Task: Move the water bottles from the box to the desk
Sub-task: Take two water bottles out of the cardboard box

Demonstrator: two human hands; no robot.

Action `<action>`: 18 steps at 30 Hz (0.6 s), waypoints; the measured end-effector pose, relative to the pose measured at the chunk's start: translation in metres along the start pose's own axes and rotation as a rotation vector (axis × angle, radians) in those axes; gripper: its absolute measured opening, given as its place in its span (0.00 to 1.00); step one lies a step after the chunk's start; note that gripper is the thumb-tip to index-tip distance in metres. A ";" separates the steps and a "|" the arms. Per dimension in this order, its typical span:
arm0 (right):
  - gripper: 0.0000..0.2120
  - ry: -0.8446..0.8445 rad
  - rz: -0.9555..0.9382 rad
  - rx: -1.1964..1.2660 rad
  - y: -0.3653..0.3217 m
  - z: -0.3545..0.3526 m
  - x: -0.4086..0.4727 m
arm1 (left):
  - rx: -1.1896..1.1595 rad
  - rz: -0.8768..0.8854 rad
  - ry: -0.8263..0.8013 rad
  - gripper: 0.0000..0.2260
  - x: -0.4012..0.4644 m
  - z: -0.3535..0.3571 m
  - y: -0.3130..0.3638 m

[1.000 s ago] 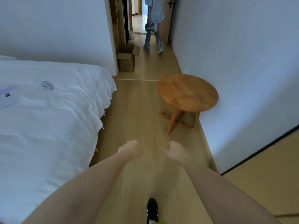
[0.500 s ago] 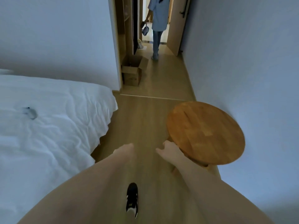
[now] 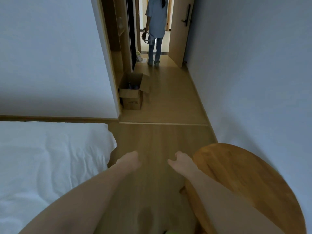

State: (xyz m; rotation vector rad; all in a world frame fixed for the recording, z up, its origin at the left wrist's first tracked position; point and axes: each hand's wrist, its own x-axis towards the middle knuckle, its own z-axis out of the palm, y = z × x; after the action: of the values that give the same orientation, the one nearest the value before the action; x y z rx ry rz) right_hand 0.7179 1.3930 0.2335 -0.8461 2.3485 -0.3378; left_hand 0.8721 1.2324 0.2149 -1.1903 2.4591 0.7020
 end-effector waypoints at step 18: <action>0.27 -0.027 -0.007 -0.049 -0.088 -0.179 0.399 | -0.043 -0.018 0.030 0.17 0.367 -0.203 0.101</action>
State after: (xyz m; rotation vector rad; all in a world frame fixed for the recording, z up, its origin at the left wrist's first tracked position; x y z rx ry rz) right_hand 0.4060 1.0735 0.2259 -0.8773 2.3381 -0.2707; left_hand 0.5567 0.9391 0.2364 -1.2454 2.4659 0.7405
